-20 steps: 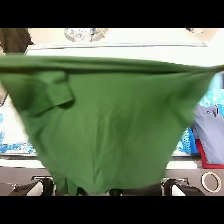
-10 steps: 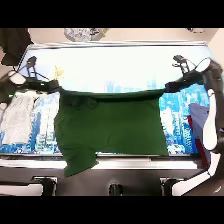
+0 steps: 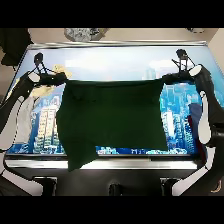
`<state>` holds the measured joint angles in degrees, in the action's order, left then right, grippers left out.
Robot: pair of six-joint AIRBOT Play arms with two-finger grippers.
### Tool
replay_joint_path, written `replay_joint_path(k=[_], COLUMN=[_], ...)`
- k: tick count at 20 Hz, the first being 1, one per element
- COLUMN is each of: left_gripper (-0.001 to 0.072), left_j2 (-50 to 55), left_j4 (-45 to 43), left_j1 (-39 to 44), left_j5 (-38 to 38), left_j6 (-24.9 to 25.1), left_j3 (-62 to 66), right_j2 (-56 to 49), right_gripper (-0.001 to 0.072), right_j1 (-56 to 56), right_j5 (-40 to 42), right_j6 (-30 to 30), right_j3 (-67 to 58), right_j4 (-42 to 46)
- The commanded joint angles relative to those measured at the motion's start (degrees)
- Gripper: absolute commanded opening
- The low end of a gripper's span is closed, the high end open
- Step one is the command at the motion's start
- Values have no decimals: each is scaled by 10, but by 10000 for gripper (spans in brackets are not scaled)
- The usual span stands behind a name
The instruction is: Fold the shirts.
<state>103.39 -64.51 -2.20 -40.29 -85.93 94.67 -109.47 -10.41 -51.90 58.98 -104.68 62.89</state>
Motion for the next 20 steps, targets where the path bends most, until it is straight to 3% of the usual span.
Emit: replay_joint_path(k=[1, 3, 8, 13, 20], left_gripper=[28, 29, 29, 28, 28], left_j2=[1, -39, -65, -65, -64], left_j4=[3, 1, -40, -48, -50], left_j1=[-3, -15, -36, -45, -46], left_j5=[-26, -60, -311, -482, -451], left_j6=[-2, 8, 22, 32, 30], left_j3=[7, 7, 0, -16, -118], right_j2=[3, 34, 58, 58, 58], right_gripper=[42, 42, 43, 43, 43], right_j1=[-1, -5, 9, 10, 10], right_j5=[-48, -110, -342, -437, -410], right_j6=[1, -5, -4, 4, 3], right_j3=[-1, -1, 1, 7, 122], right_j4=[-2, 24, 87, 147, 118])
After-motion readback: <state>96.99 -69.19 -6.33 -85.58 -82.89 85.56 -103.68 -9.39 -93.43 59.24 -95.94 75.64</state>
